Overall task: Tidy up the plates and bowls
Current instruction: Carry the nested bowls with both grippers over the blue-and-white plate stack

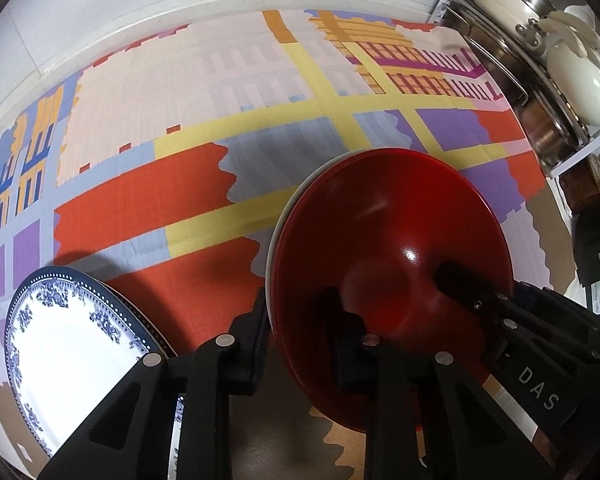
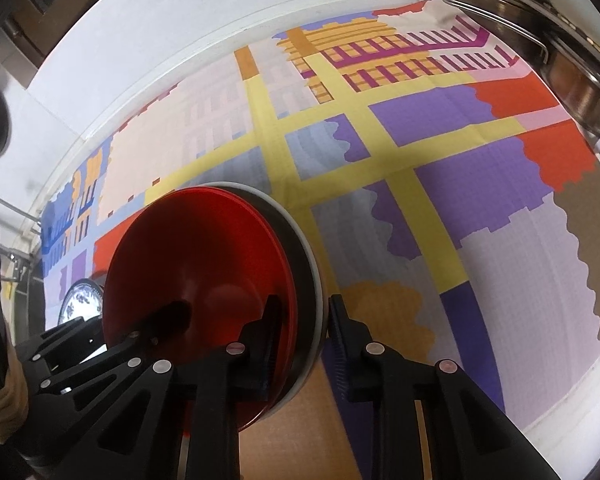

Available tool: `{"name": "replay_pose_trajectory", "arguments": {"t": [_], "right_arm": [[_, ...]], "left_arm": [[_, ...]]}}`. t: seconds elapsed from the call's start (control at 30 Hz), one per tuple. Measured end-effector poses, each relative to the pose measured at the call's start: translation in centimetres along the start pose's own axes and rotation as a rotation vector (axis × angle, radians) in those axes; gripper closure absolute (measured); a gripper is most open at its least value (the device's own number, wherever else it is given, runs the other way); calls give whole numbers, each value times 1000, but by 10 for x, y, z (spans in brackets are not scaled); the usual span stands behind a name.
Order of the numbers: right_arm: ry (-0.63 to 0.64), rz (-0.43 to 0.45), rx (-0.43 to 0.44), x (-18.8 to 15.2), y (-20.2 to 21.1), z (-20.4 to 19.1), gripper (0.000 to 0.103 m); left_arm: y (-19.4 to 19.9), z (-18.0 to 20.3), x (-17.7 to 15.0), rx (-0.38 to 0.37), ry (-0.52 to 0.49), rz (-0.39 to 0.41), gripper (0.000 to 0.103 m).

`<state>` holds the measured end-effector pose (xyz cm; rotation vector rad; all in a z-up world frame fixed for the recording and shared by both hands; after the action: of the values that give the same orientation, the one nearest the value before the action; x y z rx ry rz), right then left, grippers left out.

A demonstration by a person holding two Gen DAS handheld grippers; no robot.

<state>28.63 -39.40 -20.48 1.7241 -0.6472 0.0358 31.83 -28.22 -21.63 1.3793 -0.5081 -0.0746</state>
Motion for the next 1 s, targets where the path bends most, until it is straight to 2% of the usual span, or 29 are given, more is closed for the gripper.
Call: {"name": "replay_pose_trajectory", "arguments": {"t": [0.47,0.8,1.0], "right_arm": [[30,34,-2,3,24,-12,78],[136,97,32,-6,53,-64,78],[179,117,58,-18,66,-101,78]], "left_arm": [[35,-9,-7,5,63,68,77],[84,-52,-26,25,136,162,77],[104,-83,-42,28,180,183,77]]}}
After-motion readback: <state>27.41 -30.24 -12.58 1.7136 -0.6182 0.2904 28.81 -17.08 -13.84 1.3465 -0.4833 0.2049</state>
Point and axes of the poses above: each gripper's, at about its wrist camera, not at the fingertips, and y roughly against the way its jaws point, z to its right, x to its top, the point moved 10 cm from there along -y, roughly the way its jaws point, and after that the axes turned 1 degree about x, right-handed, at the moved point
